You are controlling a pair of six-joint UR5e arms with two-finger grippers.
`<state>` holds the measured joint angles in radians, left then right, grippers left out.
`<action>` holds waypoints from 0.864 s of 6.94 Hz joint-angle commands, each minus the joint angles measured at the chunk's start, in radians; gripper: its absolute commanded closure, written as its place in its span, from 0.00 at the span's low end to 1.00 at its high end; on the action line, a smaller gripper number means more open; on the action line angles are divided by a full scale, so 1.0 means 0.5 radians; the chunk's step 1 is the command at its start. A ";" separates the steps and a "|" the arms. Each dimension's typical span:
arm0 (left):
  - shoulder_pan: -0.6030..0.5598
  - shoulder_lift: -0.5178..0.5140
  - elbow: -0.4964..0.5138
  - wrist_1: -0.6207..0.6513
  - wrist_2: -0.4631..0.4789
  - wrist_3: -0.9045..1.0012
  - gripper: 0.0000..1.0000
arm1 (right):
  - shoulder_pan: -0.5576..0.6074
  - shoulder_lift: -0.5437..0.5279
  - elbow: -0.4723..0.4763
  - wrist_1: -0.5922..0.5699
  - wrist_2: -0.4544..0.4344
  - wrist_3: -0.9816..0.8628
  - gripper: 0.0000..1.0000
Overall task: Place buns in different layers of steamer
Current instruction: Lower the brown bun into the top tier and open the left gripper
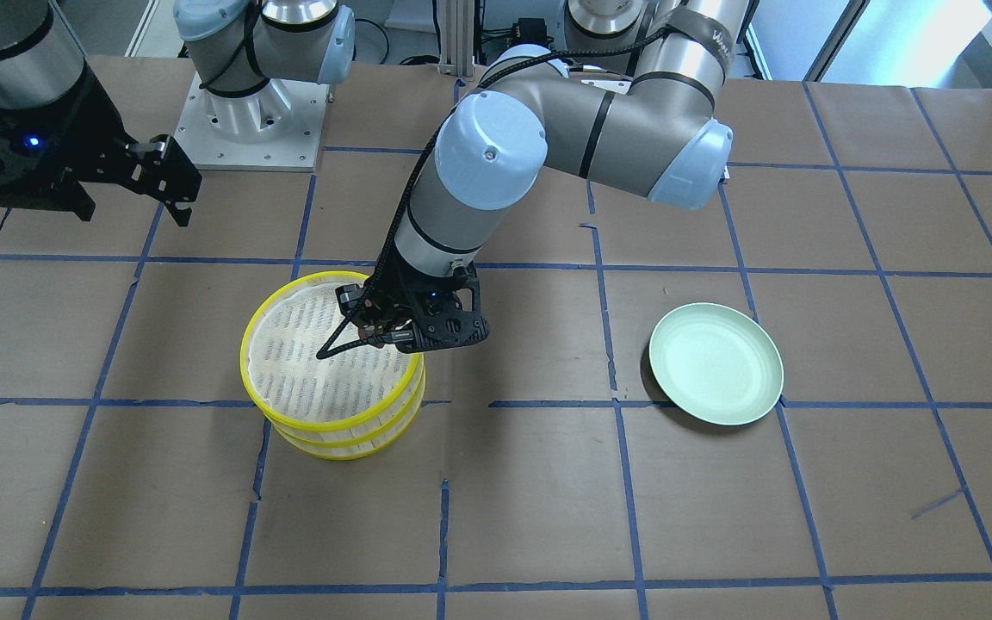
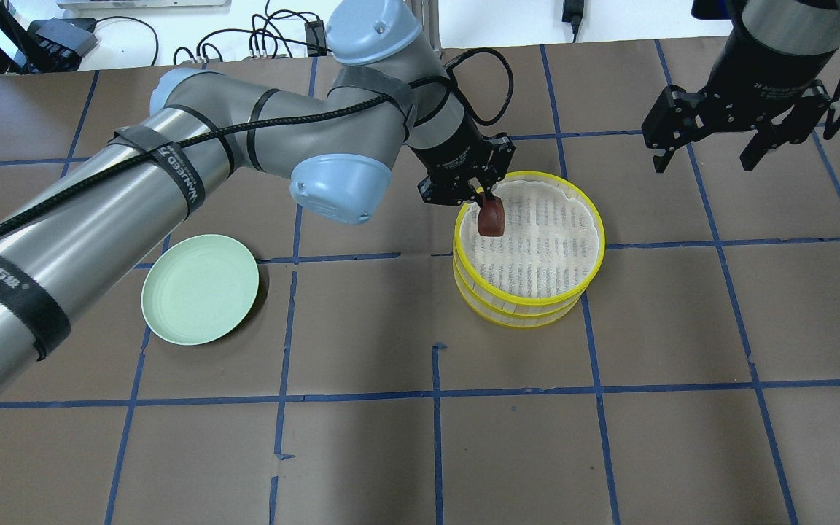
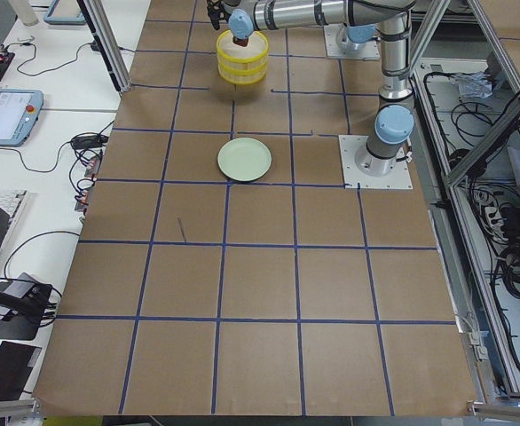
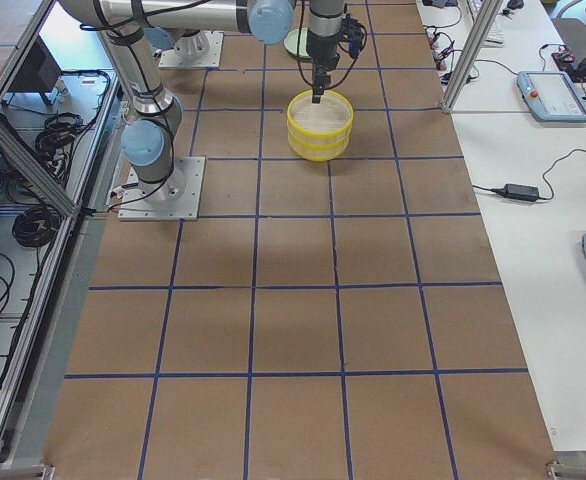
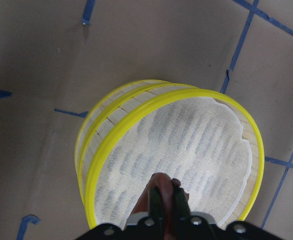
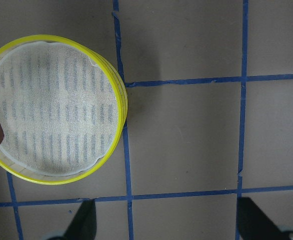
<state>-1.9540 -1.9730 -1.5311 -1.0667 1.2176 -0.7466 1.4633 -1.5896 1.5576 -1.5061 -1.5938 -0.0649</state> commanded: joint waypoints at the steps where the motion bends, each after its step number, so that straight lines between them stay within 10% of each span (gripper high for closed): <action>1: -0.040 -0.058 -0.003 0.004 0.110 -0.025 0.35 | 0.025 -0.030 -0.041 0.064 0.006 -0.005 0.00; 2: -0.044 -0.055 -0.003 -0.029 0.205 -0.029 0.11 | 0.037 -0.018 -0.078 0.082 0.009 -0.014 0.00; 4: -0.041 0.018 0.052 -0.045 0.240 -0.010 0.09 | 0.043 -0.005 -0.078 0.187 0.006 0.010 0.00; 6: 0.011 0.107 0.126 -0.292 0.676 0.169 0.08 | 0.046 0.001 -0.075 0.175 0.003 0.010 0.00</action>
<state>-1.9667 -1.9501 -1.4852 -1.1369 1.4410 -0.7232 1.4852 -1.5915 1.5203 -1.4151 -1.5903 -0.0594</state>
